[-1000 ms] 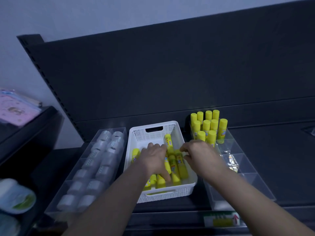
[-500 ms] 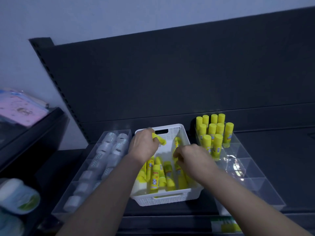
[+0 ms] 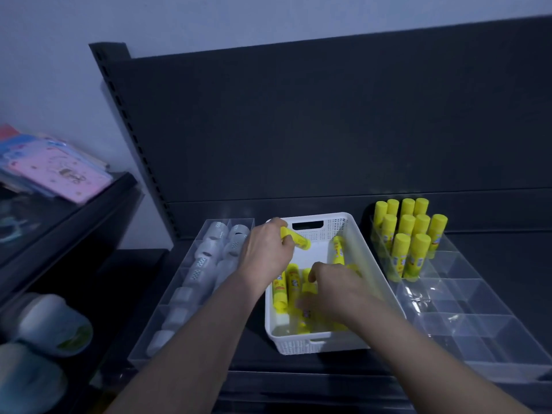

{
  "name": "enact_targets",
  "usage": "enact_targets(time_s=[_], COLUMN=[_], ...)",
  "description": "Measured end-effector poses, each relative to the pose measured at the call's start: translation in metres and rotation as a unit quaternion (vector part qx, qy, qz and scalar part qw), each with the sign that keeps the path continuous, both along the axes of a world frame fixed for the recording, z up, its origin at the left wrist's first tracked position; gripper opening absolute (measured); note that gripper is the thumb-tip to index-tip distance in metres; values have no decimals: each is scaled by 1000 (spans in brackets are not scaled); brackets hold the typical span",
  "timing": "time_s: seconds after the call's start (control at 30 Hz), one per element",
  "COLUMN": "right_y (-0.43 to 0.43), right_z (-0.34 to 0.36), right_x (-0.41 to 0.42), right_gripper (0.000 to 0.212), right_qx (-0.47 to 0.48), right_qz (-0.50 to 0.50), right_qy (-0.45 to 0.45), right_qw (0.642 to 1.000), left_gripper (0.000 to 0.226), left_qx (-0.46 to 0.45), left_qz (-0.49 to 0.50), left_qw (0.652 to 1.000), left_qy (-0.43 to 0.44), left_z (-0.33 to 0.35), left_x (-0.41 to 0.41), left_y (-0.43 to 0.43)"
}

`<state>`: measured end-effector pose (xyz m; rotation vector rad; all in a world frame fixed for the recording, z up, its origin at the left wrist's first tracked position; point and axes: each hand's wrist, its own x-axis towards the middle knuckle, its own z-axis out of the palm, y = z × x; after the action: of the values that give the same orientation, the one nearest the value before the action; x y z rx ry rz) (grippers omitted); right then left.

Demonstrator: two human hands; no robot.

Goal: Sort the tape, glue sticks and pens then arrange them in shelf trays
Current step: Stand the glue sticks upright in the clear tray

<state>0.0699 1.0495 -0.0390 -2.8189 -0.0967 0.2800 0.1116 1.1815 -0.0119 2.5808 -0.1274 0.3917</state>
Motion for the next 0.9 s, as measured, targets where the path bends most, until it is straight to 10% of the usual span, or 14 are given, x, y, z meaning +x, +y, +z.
enact_targets(time_s=[0.4,0.9], right_y=[0,29], right_z=[-4,7], right_x=[18,-9], right_gripper=[12,51], right_qx=[64,-70], right_qz=[-61,-31], right_qy=[-61,9], right_qw=[994,997], left_gripper=[34,34], left_qx=[-10,-14], left_qz=[-6,-35], left_qw=[1000,999], left_qy=[8,4], left_z=[-3,8], left_x=[6,7], left_y=[20,15])
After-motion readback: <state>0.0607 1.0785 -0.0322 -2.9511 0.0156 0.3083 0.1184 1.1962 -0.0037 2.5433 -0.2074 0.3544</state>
